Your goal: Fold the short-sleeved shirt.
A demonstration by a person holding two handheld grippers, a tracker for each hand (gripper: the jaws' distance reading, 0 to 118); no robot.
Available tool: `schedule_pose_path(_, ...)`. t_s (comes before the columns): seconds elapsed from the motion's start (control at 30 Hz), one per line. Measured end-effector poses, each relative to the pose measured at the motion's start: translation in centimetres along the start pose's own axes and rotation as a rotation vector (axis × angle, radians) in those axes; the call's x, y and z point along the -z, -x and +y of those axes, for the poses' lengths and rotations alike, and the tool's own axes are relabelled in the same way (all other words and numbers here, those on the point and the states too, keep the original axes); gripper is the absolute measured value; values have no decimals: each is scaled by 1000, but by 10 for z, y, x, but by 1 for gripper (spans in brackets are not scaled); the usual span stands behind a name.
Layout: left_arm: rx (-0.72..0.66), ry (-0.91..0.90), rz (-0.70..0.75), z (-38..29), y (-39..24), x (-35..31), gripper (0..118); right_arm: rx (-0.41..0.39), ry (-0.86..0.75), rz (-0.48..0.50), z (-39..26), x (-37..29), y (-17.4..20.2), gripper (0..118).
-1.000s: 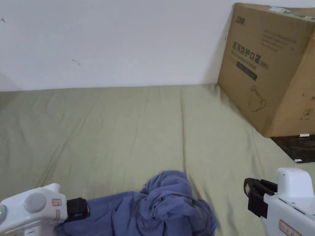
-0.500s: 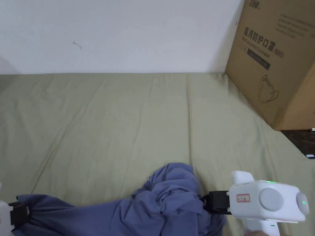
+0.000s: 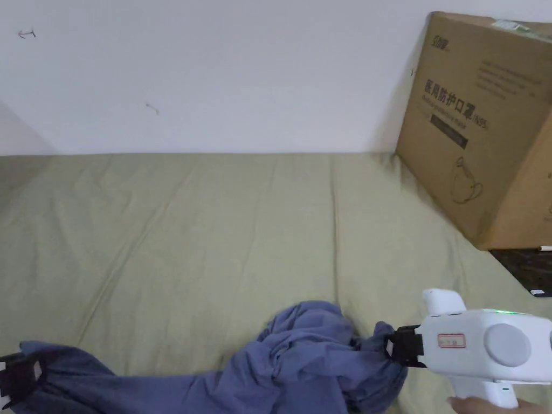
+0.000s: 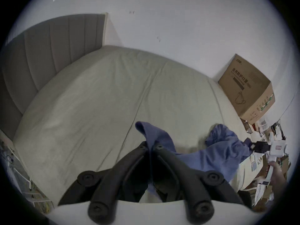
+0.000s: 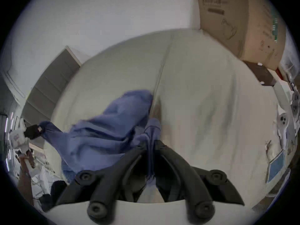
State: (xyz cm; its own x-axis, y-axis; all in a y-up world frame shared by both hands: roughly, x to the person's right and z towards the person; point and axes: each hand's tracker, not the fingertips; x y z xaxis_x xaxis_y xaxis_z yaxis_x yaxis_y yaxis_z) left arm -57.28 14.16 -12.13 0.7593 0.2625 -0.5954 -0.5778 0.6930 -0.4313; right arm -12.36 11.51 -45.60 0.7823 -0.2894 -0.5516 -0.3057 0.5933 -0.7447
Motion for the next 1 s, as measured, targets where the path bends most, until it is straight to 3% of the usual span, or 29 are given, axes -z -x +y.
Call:
schedule_pose_path(0.33,98,-267,-38,79,-29,-115,2,-7,-269,67,49,-174,-15,7)
schedule_pose_path(0.53,128,-337,-70,134,-55,-155,2,-30,-384,15,94,-232,-21,7)
schedule_pose_path(0.73,171,-383,-68,185,-80,-154,2,-20,-454,-2,153,-257,-29,7)
schedule_pose_path(1.0,177,-420,-29,250,-113,-91,2,43,-510,-55,241,-239,-37,7)
